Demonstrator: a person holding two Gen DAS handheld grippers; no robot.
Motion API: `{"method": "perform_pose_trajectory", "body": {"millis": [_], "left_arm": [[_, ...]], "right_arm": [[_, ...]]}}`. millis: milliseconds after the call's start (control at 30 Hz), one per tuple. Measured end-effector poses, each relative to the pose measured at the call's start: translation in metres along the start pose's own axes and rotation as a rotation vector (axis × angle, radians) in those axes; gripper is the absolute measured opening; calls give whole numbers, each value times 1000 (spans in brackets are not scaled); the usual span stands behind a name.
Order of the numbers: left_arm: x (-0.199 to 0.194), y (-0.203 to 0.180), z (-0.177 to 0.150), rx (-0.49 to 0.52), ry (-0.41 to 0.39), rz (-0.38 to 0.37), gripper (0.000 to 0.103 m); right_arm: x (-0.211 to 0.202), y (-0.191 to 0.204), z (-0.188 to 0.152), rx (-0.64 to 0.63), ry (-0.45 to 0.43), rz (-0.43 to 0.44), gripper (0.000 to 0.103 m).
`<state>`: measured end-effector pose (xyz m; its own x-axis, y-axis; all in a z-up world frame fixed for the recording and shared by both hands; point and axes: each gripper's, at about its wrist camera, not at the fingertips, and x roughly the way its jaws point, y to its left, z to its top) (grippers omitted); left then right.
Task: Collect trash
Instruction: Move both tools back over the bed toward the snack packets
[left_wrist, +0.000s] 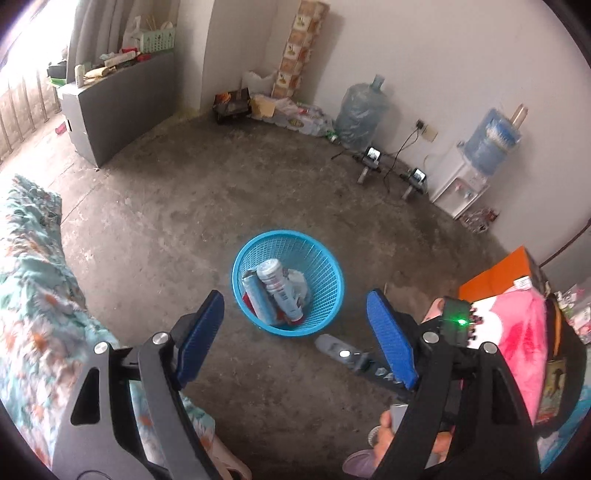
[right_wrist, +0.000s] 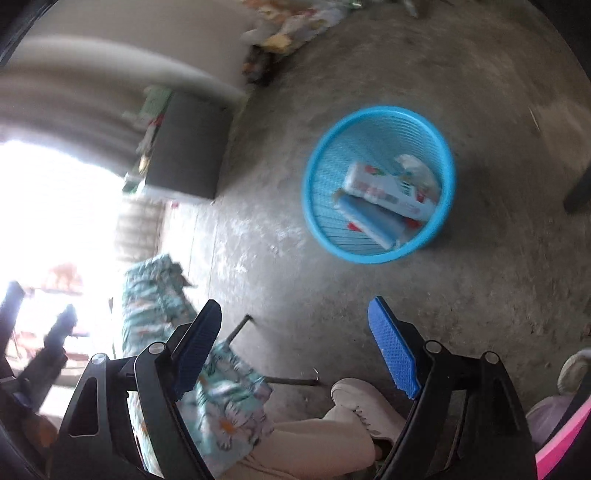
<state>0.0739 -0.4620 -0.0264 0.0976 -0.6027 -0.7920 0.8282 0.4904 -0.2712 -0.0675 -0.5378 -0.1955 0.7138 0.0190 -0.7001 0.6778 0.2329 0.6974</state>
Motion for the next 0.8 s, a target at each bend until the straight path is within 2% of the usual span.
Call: {"method": "perform_pose_trajectory", "body": {"millis": [100, 233, 333, 433, 600, 800], "left_arm": [[-35, 3, -3, -2, -40, 10, 77], [-93, 13, -9, -4, -133, 43, 81], [-137, 25, -21, -12, -195, 74, 83], [-178, 39, -41, -7, -254, 119, 83], [-227, 66, -77, -15, -298, 192, 83], [-281, 117, -131, -117, -348, 288, 83]], "right_arm": [[-10, 32, -7, -102, -18, -3, 80], [-29, 67, -25, -236, -57, -7, 84], [-42, 92, -35, -308, -74, 22, 86], [-56, 114, -47, -367, -87, 55, 87], [-70, 146, -71, -469, -94, 98, 90], [-69, 176, -100, -560, -68, 121, 93]]}}
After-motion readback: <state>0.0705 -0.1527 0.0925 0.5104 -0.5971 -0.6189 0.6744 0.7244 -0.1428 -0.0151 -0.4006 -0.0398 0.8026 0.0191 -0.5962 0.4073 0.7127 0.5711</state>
